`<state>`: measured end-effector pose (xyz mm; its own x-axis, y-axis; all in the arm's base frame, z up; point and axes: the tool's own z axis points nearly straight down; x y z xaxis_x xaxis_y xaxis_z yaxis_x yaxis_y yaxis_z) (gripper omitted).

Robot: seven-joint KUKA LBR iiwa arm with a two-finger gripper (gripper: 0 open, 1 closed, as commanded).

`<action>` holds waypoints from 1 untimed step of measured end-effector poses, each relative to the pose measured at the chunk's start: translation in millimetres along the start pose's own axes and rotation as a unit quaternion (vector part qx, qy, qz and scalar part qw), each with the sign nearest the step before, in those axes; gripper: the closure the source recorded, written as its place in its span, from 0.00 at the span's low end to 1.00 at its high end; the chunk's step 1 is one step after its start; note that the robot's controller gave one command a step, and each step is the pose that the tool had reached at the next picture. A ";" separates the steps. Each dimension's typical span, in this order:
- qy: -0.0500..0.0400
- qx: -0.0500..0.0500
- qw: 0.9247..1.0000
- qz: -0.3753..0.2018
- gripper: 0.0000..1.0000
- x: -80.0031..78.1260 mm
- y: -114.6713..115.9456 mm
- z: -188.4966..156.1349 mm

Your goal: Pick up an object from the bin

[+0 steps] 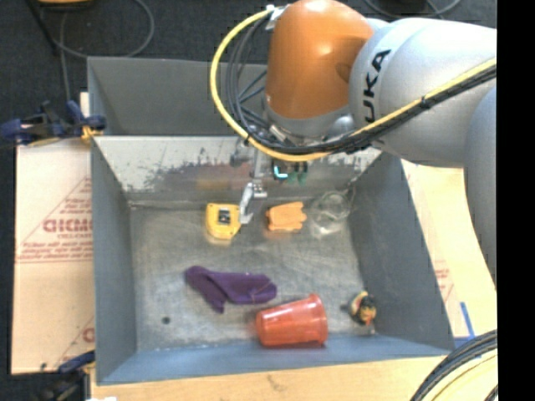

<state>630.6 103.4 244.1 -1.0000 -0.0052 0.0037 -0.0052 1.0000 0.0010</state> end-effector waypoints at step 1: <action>-0.001 0.000 1.000 0.000 0.00 0.1 -0.2 -2.1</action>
Offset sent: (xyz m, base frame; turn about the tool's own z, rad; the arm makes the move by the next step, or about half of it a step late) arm 0.0121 -0.0039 0.0759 -0.1251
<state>630.5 103.2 246.2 -1.0000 -0.0048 0.0015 -0.0048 1.0000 0.0014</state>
